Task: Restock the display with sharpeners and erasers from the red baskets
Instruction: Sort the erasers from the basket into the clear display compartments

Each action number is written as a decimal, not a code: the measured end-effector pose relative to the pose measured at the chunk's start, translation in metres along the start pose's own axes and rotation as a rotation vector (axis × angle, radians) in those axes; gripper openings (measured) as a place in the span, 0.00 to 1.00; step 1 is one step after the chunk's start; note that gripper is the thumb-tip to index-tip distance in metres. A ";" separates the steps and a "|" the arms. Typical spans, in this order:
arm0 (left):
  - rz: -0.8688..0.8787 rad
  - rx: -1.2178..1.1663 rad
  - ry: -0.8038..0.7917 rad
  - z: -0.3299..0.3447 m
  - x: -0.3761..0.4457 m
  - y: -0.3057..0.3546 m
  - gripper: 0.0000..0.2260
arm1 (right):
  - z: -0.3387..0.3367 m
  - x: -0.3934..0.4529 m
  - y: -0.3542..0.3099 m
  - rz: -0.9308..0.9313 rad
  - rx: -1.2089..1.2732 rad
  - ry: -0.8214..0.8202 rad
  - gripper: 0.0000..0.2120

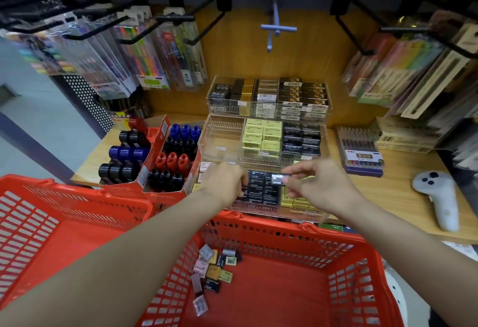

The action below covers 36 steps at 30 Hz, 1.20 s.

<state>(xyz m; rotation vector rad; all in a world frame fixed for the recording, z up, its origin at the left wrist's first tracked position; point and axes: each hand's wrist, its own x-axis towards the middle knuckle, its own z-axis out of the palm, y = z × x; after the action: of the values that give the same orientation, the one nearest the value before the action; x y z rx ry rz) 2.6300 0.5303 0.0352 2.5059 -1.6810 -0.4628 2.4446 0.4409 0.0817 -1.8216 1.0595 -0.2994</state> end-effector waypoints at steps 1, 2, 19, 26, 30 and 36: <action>-0.016 0.006 0.033 0.000 0.001 0.003 0.08 | 0.002 0.000 0.000 0.002 -0.028 -0.014 0.03; -0.028 -0.007 0.046 0.000 0.001 0.004 0.09 | 0.004 -0.001 0.000 -0.001 -0.066 -0.026 0.03; 0.410 0.285 -0.211 0.005 -0.054 -0.060 0.30 | 0.080 0.028 -0.016 0.041 -0.700 -0.027 0.08; 0.425 0.230 -0.183 0.015 -0.056 -0.066 0.32 | 0.086 0.036 -0.015 0.038 -0.859 -0.053 0.09; 0.422 0.186 -0.166 0.015 -0.056 -0.066 0.33 | 0.085 0.028 -0.018 -0.065 -1.077 -0.077 0.09; 0.404 0.188 -0.173 0.014 -0.060 -0.062 0.33 | 0.068 0.019 -0.008 -0.159 -0.935 -0.057 0.13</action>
<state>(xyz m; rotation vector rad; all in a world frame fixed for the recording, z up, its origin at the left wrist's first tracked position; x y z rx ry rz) 2.6603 0.6103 0.0192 2.1995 -2.3254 -0.5101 2.5012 0.4691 0.0502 -2.7254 1.1016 0.2069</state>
